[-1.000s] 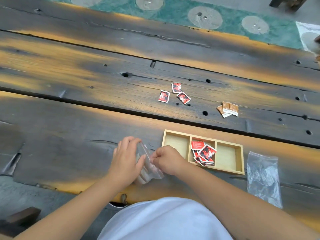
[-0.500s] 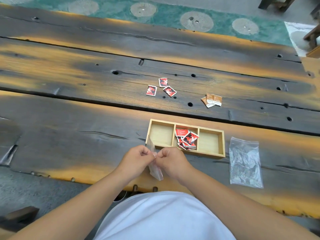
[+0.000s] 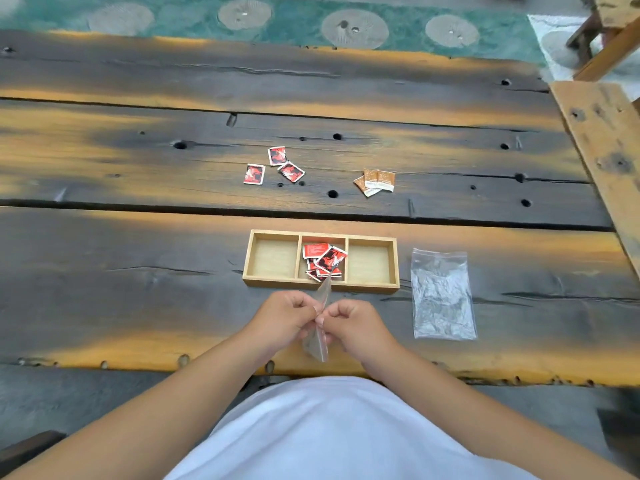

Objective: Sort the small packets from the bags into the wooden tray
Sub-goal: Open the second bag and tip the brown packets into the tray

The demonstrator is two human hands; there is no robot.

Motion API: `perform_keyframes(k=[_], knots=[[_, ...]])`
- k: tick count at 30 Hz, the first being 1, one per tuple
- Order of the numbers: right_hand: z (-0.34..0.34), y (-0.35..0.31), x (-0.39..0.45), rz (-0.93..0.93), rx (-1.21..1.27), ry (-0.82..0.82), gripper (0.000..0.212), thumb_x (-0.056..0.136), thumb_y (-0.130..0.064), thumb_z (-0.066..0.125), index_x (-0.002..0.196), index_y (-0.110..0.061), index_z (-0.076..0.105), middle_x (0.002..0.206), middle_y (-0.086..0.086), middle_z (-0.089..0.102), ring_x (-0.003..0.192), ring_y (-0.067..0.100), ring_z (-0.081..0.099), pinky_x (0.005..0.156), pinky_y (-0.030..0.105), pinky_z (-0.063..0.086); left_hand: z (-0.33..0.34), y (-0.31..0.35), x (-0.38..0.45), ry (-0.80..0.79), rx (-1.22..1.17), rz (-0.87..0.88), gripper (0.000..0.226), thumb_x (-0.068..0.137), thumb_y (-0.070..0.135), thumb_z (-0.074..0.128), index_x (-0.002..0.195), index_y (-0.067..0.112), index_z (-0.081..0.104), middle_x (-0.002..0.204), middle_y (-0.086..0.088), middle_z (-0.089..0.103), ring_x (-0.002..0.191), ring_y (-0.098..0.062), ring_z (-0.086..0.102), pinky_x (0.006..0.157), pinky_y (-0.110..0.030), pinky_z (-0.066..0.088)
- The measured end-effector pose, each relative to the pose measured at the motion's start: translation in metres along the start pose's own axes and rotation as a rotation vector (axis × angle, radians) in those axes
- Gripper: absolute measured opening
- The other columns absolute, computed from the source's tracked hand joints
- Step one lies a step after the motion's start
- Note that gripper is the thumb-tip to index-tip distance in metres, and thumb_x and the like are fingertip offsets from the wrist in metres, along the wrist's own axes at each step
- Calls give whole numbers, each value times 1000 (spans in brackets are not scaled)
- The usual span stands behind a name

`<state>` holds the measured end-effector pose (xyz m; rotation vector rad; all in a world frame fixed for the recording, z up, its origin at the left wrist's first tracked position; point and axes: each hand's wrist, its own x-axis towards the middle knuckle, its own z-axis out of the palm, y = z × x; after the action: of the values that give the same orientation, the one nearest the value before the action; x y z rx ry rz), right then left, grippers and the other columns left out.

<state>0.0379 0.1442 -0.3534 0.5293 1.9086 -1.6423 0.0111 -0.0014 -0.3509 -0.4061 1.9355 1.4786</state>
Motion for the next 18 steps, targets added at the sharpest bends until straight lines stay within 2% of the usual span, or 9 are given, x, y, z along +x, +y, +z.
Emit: perform_keyframes(k=[2,6,12,16,18], knots=[[-9,1,-4,50,117,-1,18,89,-6,66,72,-11,65,58,1,65,48,8,59,41,15,39,8,1,2,-49,-15,-9,14,92,11,62,80,8,69,73,-7,67,56,-5,57,57,-20,46],[-20,5,-6,134,167,-11,21,88,-5,62,70,-15,65,64,3,70,51,9,64,43,17,36,17,3,5,-65,26,-14,13,92,10,61,92,1,70,79,-8,68,70,-11,60,54,-14,47],[-22,2,-6,92,83,-34,20,88,-6,65,69,-14,64,71,7,70,55,10,63,44,17,39,21,3,4,-52,97,33,12,88,14,67,84,3,70,73,-6,67,69,-13,58,55,-17,42],[-22,-2,-6,121,105,-54,21,86,-5,65,68,-14,65,65,3,69,54,11,65,45,18,38,14,4,5,-55,135,50,12,89,11,66,81,4,72,71,-4,68,60,-1,61,53,-10,42],[-20,-2,-6,129,97,-53,21,85,-4,65,68,-14,66,64,4,69,53,11,65,43,18,35,11,4,5,-57,175,54,12,88,9,66,78,7,71,69,-3,68,59,-1,60,53,-10,42]])
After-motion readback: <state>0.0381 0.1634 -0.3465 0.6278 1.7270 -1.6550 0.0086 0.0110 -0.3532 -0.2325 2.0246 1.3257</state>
